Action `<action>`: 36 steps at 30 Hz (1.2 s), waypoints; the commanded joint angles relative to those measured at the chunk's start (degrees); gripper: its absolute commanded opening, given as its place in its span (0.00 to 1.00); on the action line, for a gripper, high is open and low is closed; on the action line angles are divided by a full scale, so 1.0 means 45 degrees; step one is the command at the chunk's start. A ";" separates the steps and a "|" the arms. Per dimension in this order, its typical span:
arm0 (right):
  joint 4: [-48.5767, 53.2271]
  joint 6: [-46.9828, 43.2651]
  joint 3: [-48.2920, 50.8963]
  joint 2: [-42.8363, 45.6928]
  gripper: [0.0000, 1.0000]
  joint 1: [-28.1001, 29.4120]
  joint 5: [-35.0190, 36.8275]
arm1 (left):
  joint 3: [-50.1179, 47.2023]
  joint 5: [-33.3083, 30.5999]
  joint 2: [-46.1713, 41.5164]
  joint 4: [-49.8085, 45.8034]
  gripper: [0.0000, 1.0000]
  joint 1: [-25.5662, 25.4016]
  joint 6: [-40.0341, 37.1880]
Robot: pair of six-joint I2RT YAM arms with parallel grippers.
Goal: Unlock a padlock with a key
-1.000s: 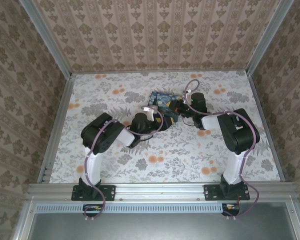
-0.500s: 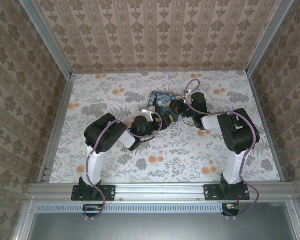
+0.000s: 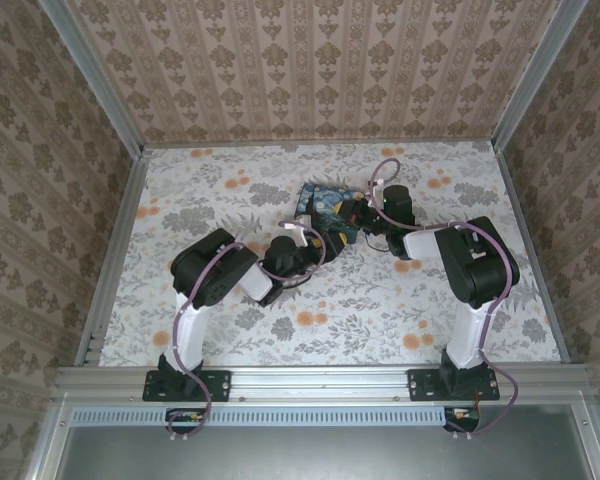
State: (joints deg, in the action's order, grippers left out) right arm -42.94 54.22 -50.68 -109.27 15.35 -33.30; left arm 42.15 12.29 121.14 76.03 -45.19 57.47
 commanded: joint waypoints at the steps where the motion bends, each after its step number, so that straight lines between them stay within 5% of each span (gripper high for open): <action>1: 0.0108 0.0099 0.0305 -0.0463 0.00 -0.0050 -0.0023 | 0.0040 -0.0383 0.0700 -0.0537 0.81 0.0119 0.0386; 15: -0.0047 0.0195 0.0286 -0.0571 0.00 -0.0045 -0.0062 | 0.0154 -0.0408 0.1048 -0.1274 0.64 0.0480 0.0319; 27: -0.0184 0.0271 0.0323 -0.0656 0.00 -0.0054 -0.0084 | 0.0822 -0.1011 0.0317 -0.5133 0.47 0.0364 -0.0723; 36: -0.0263 0.0315 0.0324 -0.0697 0.00 -0.0069 -0.0112 | 0.1058 -0.1015 0.0403 -0.5419 0.34 0.0412 -0.0760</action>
State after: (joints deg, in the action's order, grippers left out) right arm -46.33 55.51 -50.52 -110.63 15.16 -33.47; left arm 47.31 8.73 121.32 62.00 -43.51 55.27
